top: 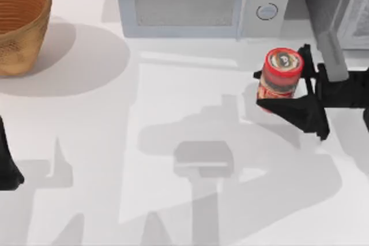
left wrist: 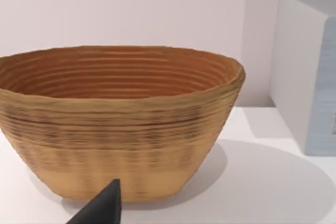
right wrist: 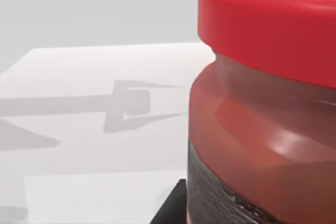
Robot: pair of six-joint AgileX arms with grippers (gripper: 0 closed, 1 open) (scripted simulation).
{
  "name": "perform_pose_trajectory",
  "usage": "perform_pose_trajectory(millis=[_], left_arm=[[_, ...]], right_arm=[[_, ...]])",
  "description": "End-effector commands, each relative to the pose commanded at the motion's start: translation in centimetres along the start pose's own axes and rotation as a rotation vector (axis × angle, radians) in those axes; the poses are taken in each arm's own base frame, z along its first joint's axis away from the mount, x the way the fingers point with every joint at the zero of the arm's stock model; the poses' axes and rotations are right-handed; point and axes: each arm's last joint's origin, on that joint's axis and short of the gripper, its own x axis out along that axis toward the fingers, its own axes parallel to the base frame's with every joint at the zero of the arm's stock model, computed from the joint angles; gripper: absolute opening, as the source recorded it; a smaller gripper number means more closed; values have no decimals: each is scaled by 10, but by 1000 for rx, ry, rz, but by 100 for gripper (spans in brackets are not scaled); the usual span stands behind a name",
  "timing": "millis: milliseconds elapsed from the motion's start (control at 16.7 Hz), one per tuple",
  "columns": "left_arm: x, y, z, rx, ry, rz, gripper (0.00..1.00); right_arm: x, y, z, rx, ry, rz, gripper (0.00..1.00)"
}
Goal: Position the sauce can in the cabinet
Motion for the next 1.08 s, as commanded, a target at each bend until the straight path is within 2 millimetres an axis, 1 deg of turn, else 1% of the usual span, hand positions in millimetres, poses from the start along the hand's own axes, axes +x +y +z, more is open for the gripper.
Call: perform_pose_trajectory(millis=[420,540,840,960,1080], left_arm=[[0,0,0,0,0,0,100],[0,0,0,0,0,0,100],[0,0,0,0,0,0,100],[0,0,0,0,0,0,100],[0,0,0,0,0,0,100]], right_arm=[[1,11,52,7,2,16,0],[0,13,57,13,3,15,0],[0,12,57,10,2,15,0],[-1,13,64,-13,-3,-12,0],[-5,19,79,-40,-14,-76,0]])
